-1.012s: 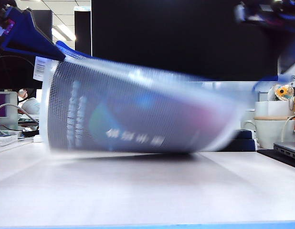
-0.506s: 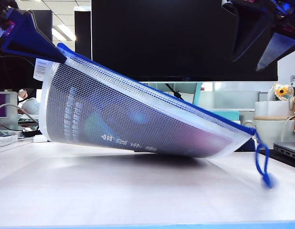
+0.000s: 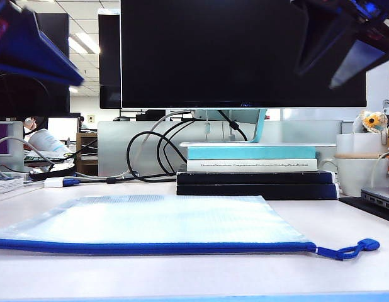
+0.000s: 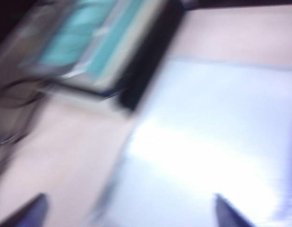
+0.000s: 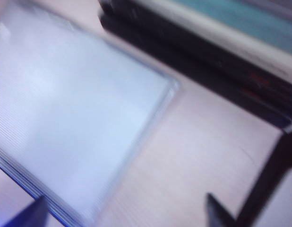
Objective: Pick up the transparent plastic file bag with a blue zipper and close its zipper.
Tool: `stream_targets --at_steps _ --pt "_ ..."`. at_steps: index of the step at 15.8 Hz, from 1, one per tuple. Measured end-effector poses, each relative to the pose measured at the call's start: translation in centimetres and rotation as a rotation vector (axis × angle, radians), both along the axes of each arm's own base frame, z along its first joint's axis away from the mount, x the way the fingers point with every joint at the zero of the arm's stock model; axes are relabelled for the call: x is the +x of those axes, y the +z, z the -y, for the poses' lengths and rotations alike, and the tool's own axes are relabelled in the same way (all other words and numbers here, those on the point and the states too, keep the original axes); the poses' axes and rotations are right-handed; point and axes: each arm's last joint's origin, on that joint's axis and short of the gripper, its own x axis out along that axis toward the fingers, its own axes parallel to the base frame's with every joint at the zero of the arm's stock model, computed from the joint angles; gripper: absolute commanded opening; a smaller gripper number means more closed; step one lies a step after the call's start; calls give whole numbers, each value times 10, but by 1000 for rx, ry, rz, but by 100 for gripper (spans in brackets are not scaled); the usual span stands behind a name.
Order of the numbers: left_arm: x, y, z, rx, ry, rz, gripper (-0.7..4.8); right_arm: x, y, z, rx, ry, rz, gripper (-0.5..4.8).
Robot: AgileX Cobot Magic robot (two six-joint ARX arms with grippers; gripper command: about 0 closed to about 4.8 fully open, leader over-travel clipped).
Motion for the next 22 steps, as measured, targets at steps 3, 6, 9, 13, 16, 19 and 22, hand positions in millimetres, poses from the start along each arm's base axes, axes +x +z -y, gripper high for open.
stream_targets --at_steps 3,6,9,13,16,19,22 --pt "-12 15 -9 -14 216 42 479 4 2 15 121 -40 -25 314" --pt "-33 35 -19 -127 352 92 362 0 2 25 191 -33 -45 257" --pt "-52 49 -34 -231 490 134 330 -16 18 35 232 -38 1 158" --pt "-69 56 -48 -320 627 143 160 -50 43 36 237 -25 105 48" --pt "-86 45 -54 -344 683 161 81 -93 70 40 156 -104 359 -4" --pt "-113 8 -59 -433 719 259 12 -131 31 47 173 -315 647 -4" --pt "-141 3 -61 -526 704 403 -6 -151 -29 49 319 -431 794 -4"
